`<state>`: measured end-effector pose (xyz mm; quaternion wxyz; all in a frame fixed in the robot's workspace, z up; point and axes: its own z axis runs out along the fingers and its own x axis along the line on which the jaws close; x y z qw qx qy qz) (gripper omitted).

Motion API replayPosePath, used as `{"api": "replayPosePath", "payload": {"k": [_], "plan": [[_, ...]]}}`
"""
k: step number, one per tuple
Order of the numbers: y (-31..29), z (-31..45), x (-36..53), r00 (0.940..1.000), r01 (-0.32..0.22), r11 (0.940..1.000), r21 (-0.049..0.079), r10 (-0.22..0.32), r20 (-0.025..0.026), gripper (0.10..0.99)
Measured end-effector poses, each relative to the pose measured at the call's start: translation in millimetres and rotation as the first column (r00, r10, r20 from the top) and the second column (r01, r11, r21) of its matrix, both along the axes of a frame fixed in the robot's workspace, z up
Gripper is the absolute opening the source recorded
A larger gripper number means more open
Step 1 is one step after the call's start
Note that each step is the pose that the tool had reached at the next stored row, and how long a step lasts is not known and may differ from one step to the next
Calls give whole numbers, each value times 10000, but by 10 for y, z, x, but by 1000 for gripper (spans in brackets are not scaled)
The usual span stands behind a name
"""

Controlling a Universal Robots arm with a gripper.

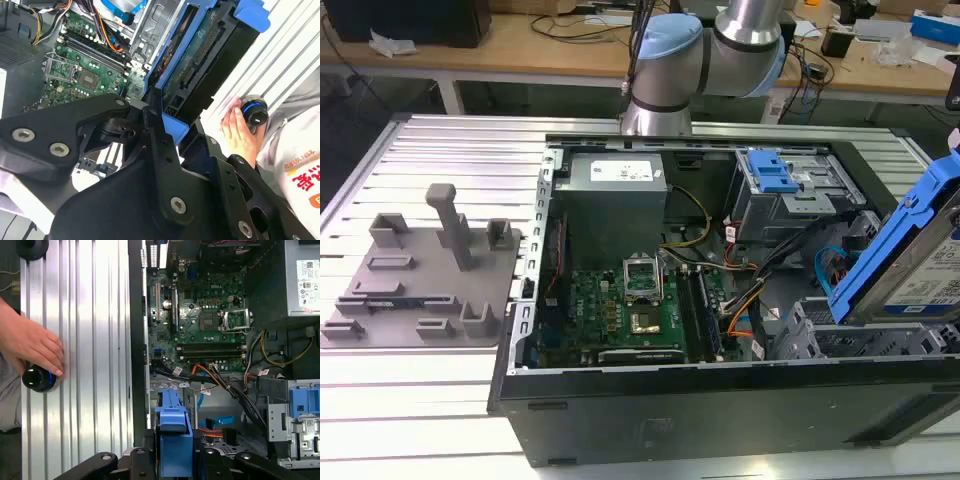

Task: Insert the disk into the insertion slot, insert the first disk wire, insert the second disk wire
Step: 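Insert the disk into the insertion slot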

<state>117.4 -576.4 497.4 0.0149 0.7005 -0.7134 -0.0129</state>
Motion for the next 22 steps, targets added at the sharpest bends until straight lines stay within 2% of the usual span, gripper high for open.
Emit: {"api": "replayPosePath", "payload": {"k": [14,17,22], "plan": [[9,0,1,10000,-1,10000,0,1,0,365],[60,0,11,10000,-44,10000,0,44,0,365],[207,1,43,9997,-233,9997,-1,233,-1,365]]}}
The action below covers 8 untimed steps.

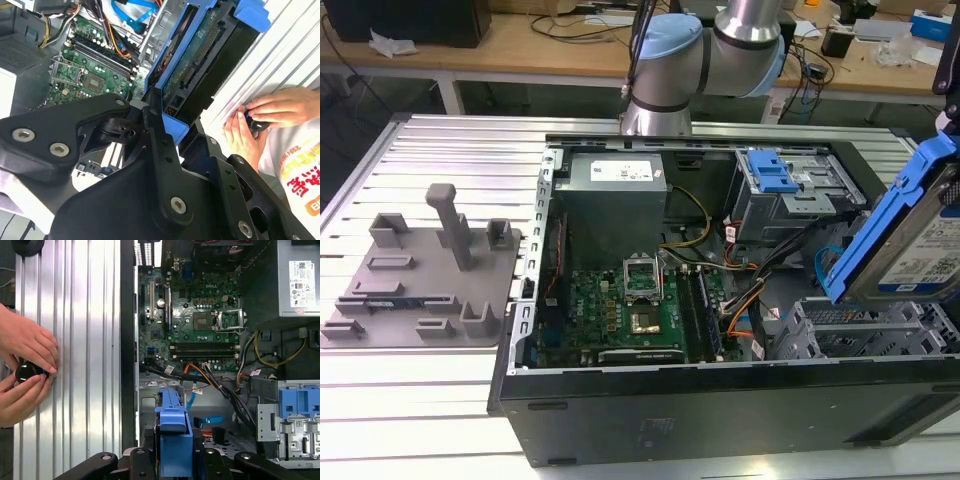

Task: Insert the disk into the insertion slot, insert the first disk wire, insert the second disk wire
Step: 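Insert the disk into the insertion slot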

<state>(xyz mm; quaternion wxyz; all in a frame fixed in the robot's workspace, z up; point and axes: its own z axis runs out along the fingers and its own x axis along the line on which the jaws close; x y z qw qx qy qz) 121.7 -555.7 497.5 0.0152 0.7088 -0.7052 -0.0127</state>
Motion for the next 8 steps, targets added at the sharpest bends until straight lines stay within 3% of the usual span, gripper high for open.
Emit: {"api": "replayPosePath", "payload": {"k": [4,8], "plan": [[119,-4,11,10000,-87,10000,-2,87,0,365],[134,-27,11,9999,-161,9999,-3,161,0,365]]}}
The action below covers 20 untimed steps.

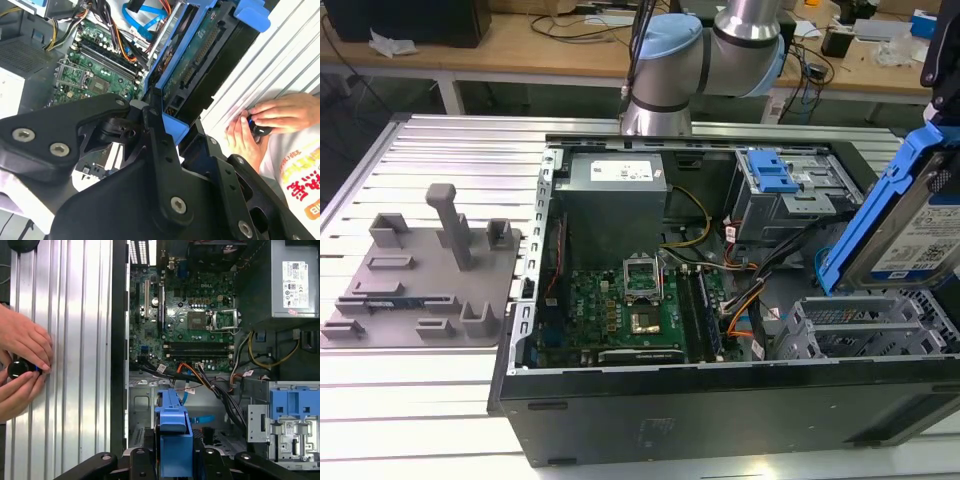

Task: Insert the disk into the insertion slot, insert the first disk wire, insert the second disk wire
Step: 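Insert the disk into the insertion slot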

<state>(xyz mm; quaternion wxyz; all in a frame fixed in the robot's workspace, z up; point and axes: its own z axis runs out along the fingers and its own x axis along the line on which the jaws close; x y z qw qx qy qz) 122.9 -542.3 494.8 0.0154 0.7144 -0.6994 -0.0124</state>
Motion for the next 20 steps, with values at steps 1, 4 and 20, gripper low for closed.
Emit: {"api": "replayPosePath", "payload": {"k": [1,4,20], "plan": [[0,-6,0,10000,-6,10000,1,6,0,365],[0,-27,0,10000,-18,10000,0,18,0,365],[0,-164,0,10000,-24,10000,5,24,73,365]]}}
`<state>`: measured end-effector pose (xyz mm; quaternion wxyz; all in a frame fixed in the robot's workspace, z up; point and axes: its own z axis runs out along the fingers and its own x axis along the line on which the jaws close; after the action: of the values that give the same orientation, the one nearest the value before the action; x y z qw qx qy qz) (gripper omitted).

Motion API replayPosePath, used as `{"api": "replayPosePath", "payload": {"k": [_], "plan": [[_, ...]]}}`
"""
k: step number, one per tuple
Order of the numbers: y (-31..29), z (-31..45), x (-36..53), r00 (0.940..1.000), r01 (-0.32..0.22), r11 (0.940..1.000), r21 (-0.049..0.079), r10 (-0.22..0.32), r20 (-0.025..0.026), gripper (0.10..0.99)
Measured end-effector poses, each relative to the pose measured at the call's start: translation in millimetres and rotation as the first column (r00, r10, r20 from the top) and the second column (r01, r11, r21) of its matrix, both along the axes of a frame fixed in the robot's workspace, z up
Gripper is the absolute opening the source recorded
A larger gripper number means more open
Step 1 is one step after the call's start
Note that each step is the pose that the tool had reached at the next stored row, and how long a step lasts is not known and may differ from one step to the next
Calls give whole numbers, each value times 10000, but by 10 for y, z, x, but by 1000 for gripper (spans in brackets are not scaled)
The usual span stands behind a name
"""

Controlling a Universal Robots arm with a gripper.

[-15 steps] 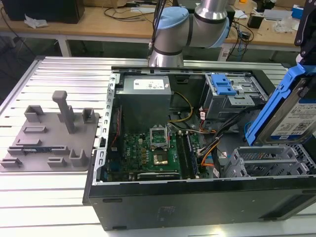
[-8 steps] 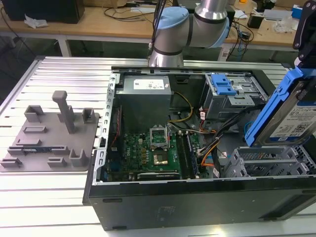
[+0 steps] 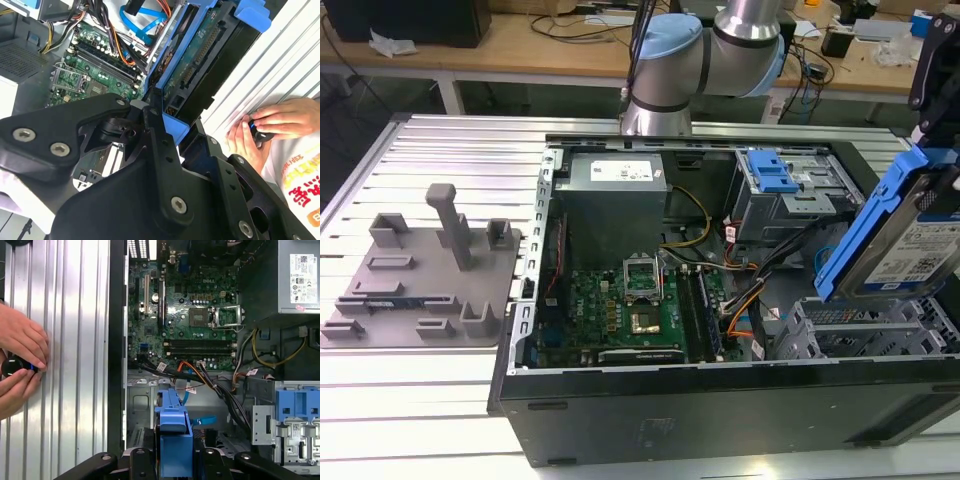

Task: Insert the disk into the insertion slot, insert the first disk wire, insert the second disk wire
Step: 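Insert the disk into the insertion slot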

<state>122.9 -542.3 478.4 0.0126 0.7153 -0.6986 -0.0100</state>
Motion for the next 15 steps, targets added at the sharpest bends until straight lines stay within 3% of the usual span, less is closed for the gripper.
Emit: {"api": "replayPosePath", "payload": {"k": [15], "plan": [[0,-71,-8,10000,0,10000,-2,0,0,365]]}}
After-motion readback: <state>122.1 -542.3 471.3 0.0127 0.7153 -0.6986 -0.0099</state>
